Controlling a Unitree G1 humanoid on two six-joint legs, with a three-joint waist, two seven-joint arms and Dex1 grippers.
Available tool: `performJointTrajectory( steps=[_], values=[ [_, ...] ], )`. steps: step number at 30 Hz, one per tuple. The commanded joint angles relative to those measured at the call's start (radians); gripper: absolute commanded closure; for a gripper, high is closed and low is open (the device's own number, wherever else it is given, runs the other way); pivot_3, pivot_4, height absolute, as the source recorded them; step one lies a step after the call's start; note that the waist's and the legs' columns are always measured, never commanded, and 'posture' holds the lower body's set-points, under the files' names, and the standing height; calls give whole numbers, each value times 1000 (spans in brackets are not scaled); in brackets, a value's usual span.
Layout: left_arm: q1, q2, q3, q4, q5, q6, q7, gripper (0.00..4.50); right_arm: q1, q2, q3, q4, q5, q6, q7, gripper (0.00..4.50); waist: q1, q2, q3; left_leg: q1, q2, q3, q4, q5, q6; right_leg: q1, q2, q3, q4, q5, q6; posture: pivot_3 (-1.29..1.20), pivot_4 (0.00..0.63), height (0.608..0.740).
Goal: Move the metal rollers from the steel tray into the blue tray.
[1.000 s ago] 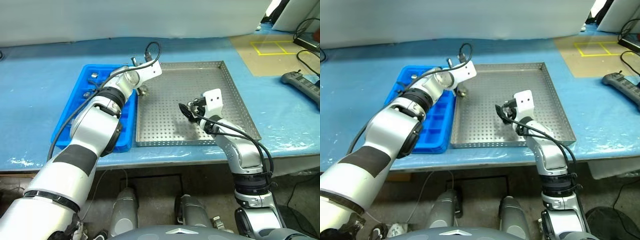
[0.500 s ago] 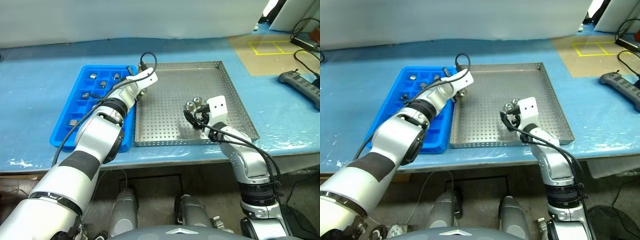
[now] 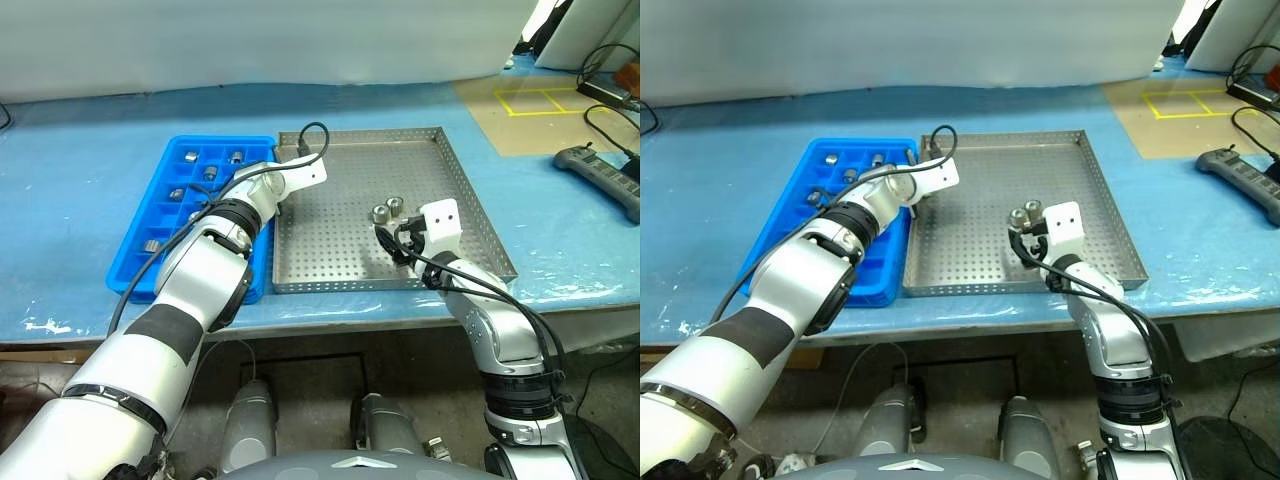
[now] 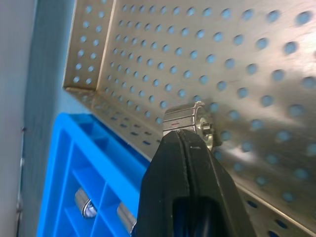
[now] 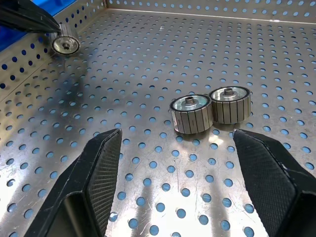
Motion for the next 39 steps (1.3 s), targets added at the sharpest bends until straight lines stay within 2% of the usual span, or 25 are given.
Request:
performJointTrajectory(
  steps=[1,5,11,14,16,23,27,32,39],
  values=[
    [-48,-2,13,-15,-55,-110,-278,4469,-23,-8,-23,-24,4,-27,3,775,0,-1,1,-5,0,0,0,1,0,-5,0,0,0,1,0,-288,150,740],
    [-74,34,14,-34,-78,-187,-385,4469,-50,-1,-16,29,-2,-50,4,775,-1,-1,1,-12,0,0,-3,6,1,-13,1,-1,2,1,0,-256,150,740],
    [-125,57,79,-79,-193,-257,-600,4469,-74,18,34,77,-6,-73,29,775,0,-1,1,-24,1,0,-3,6,1,-25,1,-3,5,4,4,-215,150,740],
    [-156,61,115,-93,-241,-244,-605,4469,-90,26,39,89,-1,-86,40,775,4,-1,1,-24,1,0,-2,5,2,-25,0,-4,5,4,4,-204,150,740],
    [-183,64,147,-93,-274,-216,-564,4469,-99,28,39,97,-4,-90,42,775,4,-1,1,-24,1,0,-1,3,6,-25,0,-3,6,2,0,-202,150,740],
    [-177,81,136,-37,-223,-81,-174,4469,-107,36,42,118,-12,-111,44,775,3,-1,1,-21,1,1,0,4,5,-24,0,-3,10,1,0,-202,150,740],
    [-135,74,101,-20,-180,-50,-90,4469,-106,37,41,113,-13,-111,43,775,3,-1,1,-21,1,0,0,6,1,-24,0,-2,10,4,3,-205,150,740],
    [-84,49,82,-6,-137,4,116,4469,-81,26,39,102,-19,-102,45,775,7,-1,1,-23,1,0,1,6,1,-25,0,-3,11,4,4,-223,150,740],
    [-47,26,92,2,-136,45,224,4469,-51,15,28,66,-19,-85,40,775,4,-1,1,-23,1,0,4,6,1,-25,0,-3,13,4,4,-257,150,740]
  ],
)
